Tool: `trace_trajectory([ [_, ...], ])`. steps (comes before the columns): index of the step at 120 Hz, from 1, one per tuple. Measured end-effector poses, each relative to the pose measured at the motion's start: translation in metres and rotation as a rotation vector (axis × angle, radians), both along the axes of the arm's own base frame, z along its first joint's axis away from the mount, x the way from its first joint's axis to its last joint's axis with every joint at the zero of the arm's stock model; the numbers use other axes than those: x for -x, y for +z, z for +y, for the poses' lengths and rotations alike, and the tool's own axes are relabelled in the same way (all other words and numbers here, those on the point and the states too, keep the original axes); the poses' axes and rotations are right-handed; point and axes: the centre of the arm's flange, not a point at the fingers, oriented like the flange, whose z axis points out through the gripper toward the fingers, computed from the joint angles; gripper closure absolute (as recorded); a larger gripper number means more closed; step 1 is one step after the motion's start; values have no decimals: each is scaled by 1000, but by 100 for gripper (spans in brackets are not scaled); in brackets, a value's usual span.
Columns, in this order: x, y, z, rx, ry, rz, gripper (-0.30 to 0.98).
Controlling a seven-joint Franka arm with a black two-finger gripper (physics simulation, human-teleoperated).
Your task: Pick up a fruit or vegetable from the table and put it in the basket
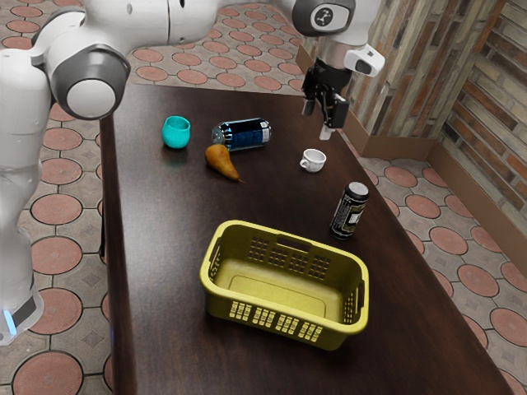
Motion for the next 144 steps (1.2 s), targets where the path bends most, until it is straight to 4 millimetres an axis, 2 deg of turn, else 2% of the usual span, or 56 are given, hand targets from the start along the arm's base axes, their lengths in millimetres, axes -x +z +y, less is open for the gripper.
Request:
trace_trajectory([
  [35,1,1,2,10,-21,-2,0],
  [42,5,8,22,20,-6,-16,0],
  [51,11,18,57,-4,-31,-51,0],
  [58,16,18,69,-39,-97,-44,0],
  [61,26,12,76,-32,-128,-23,0],
  [68,58,-19,99,2,-188,25,0],
  [76,80,-53,131,11,-234,51,0],
  [87,104,-65,166,4,-289,21,0],
  [90,104,-67,166,-3,-319,15,0],
  [94,99,-70,155,-11,-375,7,0],
  [107,78,-64,90,-44,-598,-34,0],
  [114,72,-57,70,-67,-678,-58,0],
  [119,72,-54,74,-76,-691,-70,0],
  [134,80,-50,113,-107,-663,-83,0],
  [144,80,-50,121,-131,-691,-83,0],
])
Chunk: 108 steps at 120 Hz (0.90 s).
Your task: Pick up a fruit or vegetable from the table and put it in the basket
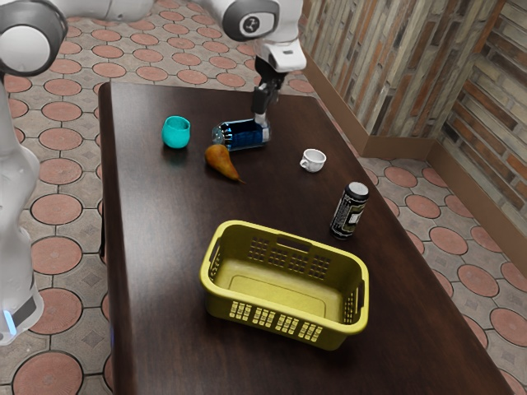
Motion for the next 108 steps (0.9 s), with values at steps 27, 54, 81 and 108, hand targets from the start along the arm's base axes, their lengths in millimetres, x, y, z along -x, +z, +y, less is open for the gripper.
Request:
trace_trajectory([
  [27,31,-25,1,19,-144,37,0],
  [54,51,-61,1,-5,-310,134,0],
  [81,68,-102,15,-89,-469,244,0],
  [108,66,-121,29,-167,-603,234,0],
])
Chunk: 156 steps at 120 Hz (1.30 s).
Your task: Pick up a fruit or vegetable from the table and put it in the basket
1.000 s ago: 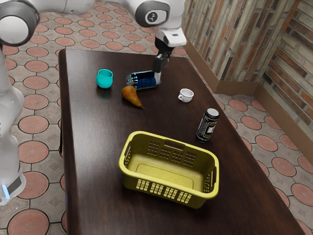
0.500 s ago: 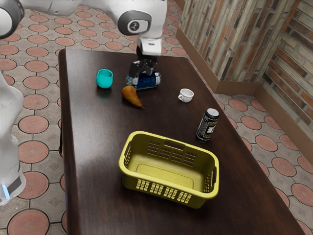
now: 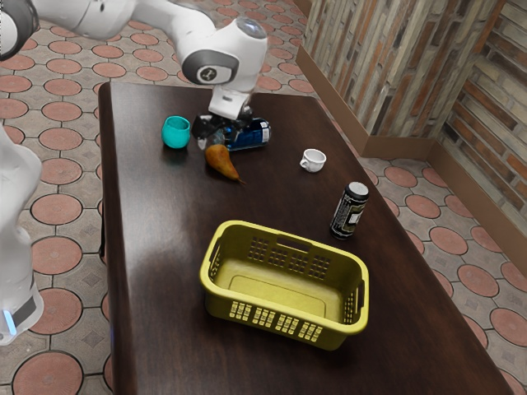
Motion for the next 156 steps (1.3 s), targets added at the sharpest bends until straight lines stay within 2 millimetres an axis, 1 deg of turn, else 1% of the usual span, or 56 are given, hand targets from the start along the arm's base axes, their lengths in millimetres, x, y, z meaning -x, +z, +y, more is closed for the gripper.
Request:
trace_trajectory([
  [6,-2,-2,3,1,-24,-9,0],
  [22,-12,-6,-6,9,-104,-28,0],
  [44,-17,-12,-6,16,-162,-30,0],
  [58,-23,-24,-7,-7,-181,1,0],
  [100,-29,-40,-10,0,-202,34,0],
  [121,-29,-52,-4,2,-190,60,0],
  [156,-31,-58,-4,6,-193,67,0],
])
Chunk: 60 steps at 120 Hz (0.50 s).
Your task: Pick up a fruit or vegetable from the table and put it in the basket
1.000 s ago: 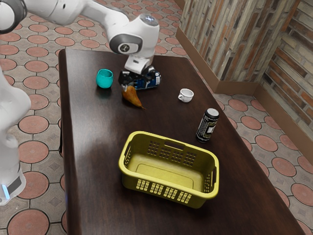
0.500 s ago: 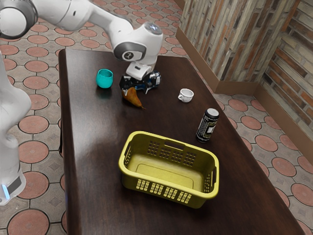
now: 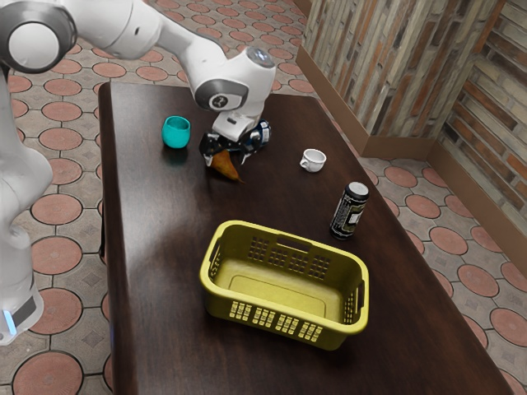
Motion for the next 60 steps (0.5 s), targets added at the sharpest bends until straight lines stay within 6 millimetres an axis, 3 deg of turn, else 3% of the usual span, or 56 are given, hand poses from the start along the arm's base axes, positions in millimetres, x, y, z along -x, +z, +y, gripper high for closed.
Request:
trace_trajectory([
  [48,-2,-2,4,-9,2,-12,0],
  [60,-1,-1,10,-11,16,-16,20],
])
